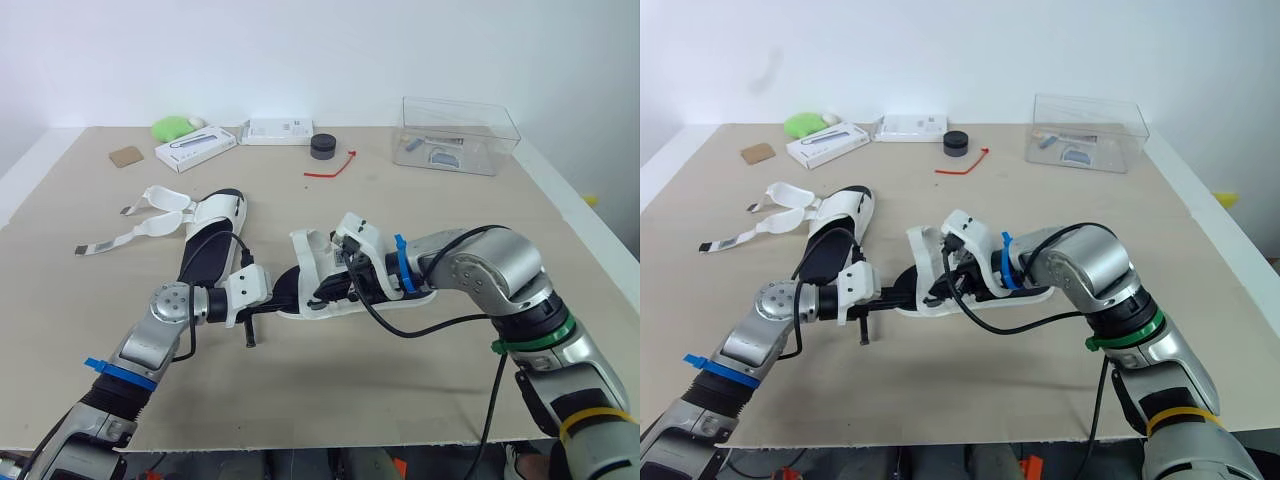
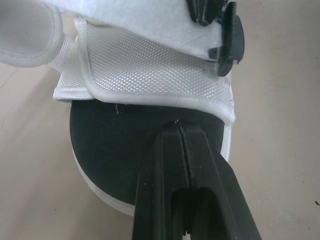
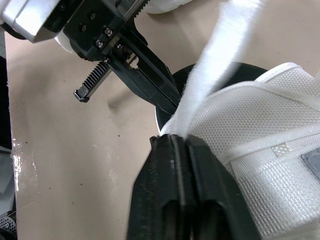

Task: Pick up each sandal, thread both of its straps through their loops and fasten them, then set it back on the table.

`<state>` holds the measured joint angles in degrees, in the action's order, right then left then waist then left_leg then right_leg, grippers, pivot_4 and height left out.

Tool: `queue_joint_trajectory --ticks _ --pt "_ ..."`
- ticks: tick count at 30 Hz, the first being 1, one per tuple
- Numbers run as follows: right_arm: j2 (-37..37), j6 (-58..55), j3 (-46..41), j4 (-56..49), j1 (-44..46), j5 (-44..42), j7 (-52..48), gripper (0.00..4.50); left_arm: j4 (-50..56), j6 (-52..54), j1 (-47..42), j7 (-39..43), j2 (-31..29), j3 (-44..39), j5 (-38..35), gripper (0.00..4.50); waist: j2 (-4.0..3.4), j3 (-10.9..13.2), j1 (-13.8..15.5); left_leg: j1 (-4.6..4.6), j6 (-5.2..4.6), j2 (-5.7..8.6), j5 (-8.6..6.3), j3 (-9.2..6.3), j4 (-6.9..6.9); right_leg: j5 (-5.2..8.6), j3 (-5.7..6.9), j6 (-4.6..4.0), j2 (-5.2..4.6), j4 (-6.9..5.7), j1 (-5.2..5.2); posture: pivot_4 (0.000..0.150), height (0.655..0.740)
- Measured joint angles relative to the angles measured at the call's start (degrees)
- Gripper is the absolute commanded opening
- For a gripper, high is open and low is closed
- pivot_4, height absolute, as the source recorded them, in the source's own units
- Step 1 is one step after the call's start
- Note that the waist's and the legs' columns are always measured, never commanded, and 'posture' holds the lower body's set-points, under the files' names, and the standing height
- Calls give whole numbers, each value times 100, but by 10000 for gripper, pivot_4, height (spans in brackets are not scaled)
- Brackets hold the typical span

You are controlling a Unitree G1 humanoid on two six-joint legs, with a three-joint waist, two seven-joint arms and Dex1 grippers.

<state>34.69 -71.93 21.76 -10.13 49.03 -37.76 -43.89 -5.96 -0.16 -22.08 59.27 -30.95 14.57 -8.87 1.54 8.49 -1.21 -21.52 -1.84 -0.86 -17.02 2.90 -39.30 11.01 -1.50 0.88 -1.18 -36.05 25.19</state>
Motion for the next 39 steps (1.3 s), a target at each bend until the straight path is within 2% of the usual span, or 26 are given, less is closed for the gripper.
queue_joint_trajectory --ticks 1,6,12,22,25,27,31,39 --pt "-3 1 -2 -26 -2 -3 -34 18365 -7 0 -7 0 0 1 0 0 0 0 0 0 0 0 0 0 0 0 2 -1 0 0 0 1500 7400" --pt "-130 -54 -91 149 161 26 -88 18365 -21 0 -4 -11 -5 -6 2 0 -1 1 -1 0 0 0 0 -3 -1 0 8 -4 -1 -1 0 1500 7400" --pt "-301 86 -162 946 792 295 -188 18365 -20 0 0 -11 -7 -13 2 0 -4 2 -2 0 1 0 1 -3 -1 1 11 -11 0 -3 1 1500 7400" --pt "-643 139 -121 1613 1001 612 -513 18365 7 -1 37 -49 3 -21 2 0 -4 3 -2 0 1 0 1 -4 -1 0 12 -13 -3 -5 2 1500 7400" --pt "-701 119 -108 1613 1001 649 -608 9877 25 0 57 -73 3 -25 2 0 -5 3 -2 0 1 0 0 -4 0 0 12 -13 -3 -5 2 1500 7400" --pt "-704 114 -107 1613 1001 671 -628 1380 41 0 76 -105 3 -24 2 0 -5 3 -2 0 1 0 1 -4 0 0 12 -13 -4 -5 2 1500 7400" --pt "-673 70 -107 1515 969 713 -648 582 73 0 106 -146 3 -24 2 0 -5 3 -2 0 1 0 0 -6 0 0 13 -15 -5 -5 2 1500 7400" --pt "-463 -232 -211 563 288 632 -511 582 111 0 136 -147 -5 -33 2 0 -5 2 -1 -2 3 0 -1 -14 2 4 20 -19 -7 -6 1 1500 7400"
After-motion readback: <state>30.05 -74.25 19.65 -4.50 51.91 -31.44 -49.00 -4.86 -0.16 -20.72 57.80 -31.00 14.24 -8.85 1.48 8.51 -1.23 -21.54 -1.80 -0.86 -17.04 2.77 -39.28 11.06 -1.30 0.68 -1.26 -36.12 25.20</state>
